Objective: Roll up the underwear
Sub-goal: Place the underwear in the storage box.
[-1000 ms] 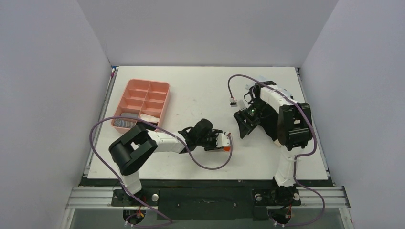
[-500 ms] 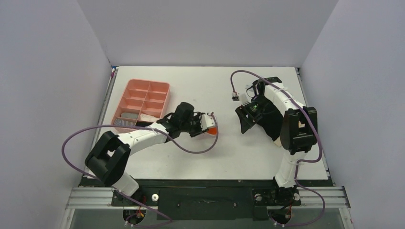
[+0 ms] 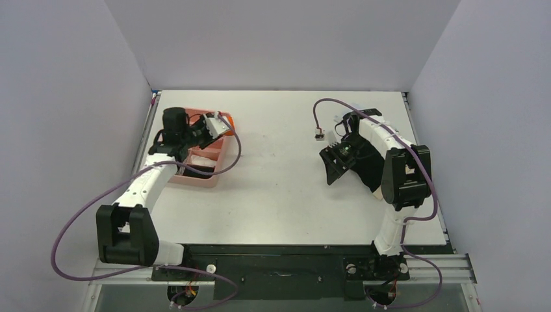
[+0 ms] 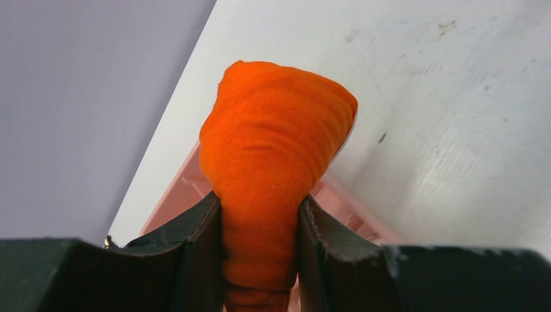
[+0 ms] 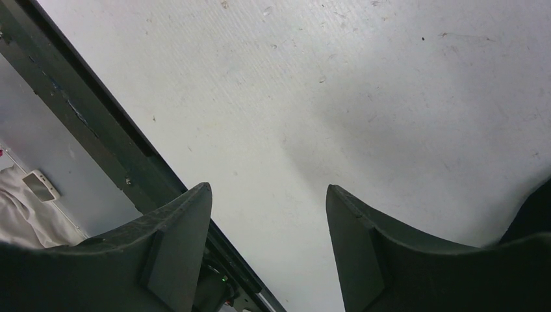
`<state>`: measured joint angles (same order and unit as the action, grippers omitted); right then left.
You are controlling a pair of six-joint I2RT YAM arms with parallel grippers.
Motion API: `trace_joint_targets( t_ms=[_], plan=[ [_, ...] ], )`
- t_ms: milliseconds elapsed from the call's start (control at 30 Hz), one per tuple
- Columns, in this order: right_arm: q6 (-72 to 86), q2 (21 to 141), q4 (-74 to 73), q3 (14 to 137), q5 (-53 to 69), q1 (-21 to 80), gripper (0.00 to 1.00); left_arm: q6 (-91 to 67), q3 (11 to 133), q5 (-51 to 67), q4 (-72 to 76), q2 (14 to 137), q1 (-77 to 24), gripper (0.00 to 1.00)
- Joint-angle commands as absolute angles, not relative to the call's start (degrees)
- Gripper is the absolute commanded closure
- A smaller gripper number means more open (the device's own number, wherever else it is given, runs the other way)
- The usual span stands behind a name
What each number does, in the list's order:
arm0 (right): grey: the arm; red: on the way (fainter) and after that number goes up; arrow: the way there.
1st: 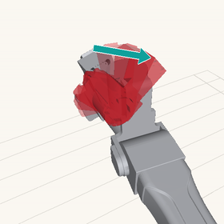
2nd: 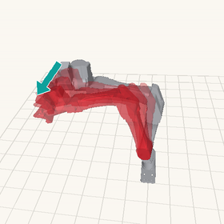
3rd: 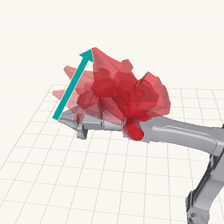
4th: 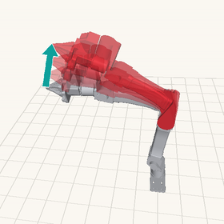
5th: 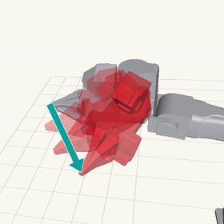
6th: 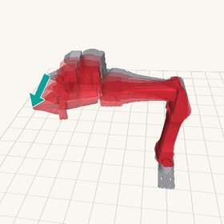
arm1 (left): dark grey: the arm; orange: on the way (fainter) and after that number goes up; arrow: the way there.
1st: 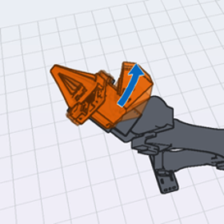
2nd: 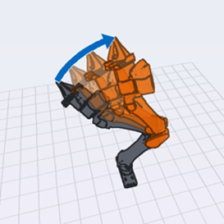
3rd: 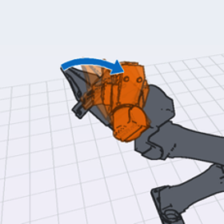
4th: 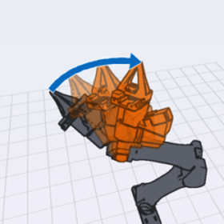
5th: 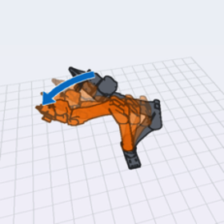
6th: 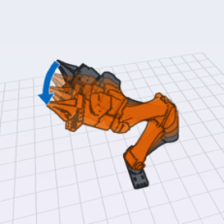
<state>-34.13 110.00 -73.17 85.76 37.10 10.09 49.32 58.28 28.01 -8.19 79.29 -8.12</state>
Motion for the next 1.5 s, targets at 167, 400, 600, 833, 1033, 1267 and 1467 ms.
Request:
trace_joint_targets(
  t_ms=[167, 400, 600, 833, 1033, 1267, 1467],
  plan=[
    [-34.7, 108.7, -71.6, 85.5, 39.6, 9.7, 0.39, 68.7, 64.5, 50.3, -14.8, 83.2, 11.7, 1.00],
    [-36.0, 109.8, -70.9, 84.7, 41.6, 9.7, 0.39, 77.6, 67.7, 54.8, -20.9, 88.4, 19.3, 1.00],
    [-35.6, 107.5, -69.0, 83.1, 39.7, 10.1, 0.39, 81.5, 68.1, 55.2, -20.5, 90.9, 19.6, 1.00],
    [-31.9, 102.1, -62.6, 80.9, 32.1, 12.1, 0.39, 89.4, 72.0, 54.3, -25.5, 95.2, 19.6, 1.00],
    [-30.1, 100.8, -57.7, 79.3, 27.6, 13.5, 0.38, 100.2, 79.2, 52.1, -36.8, 100.5, 19.4, 1.00],
    [-29.8, 102.9, -57.6, 81.2, 25.6, 13.7, 0.38, 104.1, 82.1, 52.5, -39.3, 104.3, 19.5, 1.00],
    [-29.8, 103.0, -57.6, 80.4, 23.6, 13.3, 0.38, 106.3, 83.9, 53.3, -41.1, 107.3, 19.9, 1.00]
  ],
)
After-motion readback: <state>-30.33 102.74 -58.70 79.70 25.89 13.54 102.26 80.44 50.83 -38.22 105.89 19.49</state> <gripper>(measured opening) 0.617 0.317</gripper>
